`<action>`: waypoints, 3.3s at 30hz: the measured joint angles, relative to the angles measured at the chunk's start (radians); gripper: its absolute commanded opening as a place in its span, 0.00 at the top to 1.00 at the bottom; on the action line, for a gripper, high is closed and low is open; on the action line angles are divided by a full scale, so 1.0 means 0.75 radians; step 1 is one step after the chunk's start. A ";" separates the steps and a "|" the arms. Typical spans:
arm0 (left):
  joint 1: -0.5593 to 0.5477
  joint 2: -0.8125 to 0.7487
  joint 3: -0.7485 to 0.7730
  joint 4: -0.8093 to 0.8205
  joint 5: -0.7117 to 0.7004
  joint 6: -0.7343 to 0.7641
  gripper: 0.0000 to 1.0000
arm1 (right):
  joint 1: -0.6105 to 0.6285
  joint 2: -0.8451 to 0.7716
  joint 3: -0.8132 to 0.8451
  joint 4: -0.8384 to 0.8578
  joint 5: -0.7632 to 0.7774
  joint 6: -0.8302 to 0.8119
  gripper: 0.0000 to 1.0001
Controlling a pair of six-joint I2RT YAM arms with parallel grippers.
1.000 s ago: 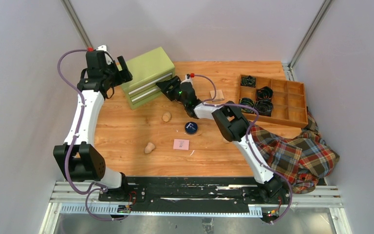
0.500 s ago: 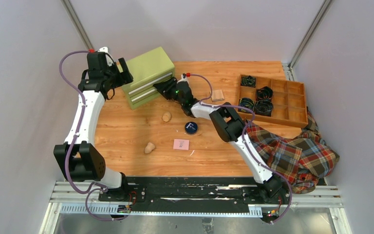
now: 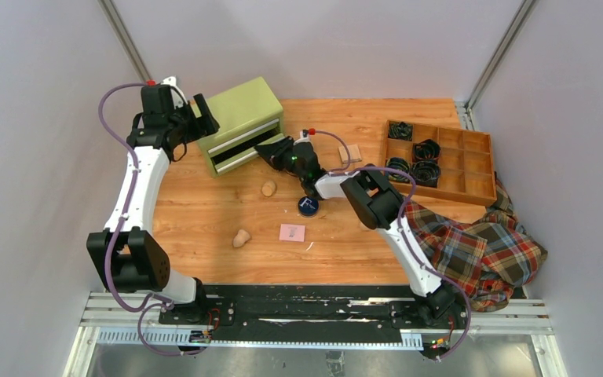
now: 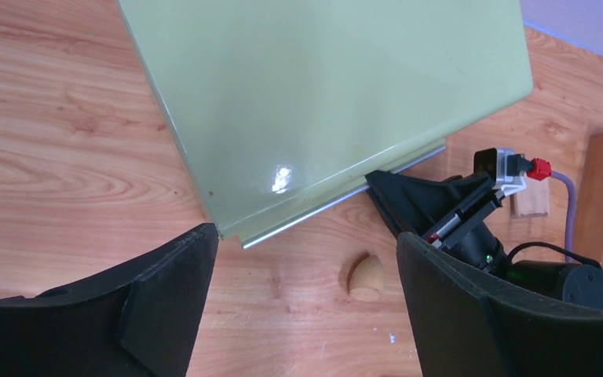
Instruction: Organize the makeup
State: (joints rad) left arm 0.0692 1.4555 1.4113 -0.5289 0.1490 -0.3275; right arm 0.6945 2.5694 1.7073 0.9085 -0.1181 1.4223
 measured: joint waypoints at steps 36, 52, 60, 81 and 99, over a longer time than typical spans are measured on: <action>-0.303 -0.183 -0.030 -0.213 -0.384 0.275 0.10 | 0.005 -0.475 -0.813 0.218 -0.076 -0.072 0.55; -0.369 -0.444 -0.186 -0.266 -0.456 0.198 0.11 | 0.004 -0.959 -1.075 -0.038 -0.156 -0.425 0.12; -0.850 -0.651 -0.542 -0.351 -0.737 -0.041 0.12 | -0.039 -1.461 -1.142 -0.710 -0.175 -0.899 0.09; -1.145 -0.174 -1.086 0.026 -1.014 -0.519 0.78 | -0.120 -2.060 -1.504 -1.220 0.112 -1.160 0.10; -0.932 -0.019 -0.479 0.045 -1.136 -0.101 0.78 | -0.120 -2.218 -1.546 -1.260 0.158 -1.153 0.11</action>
State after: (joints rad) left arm -0.6296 1.4414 1.0519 -0.4950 -0.7033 -0.4030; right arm 0.6048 0.9062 0.5480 -0.0368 0.0002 0.5575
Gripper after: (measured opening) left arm 0.219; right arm 0.896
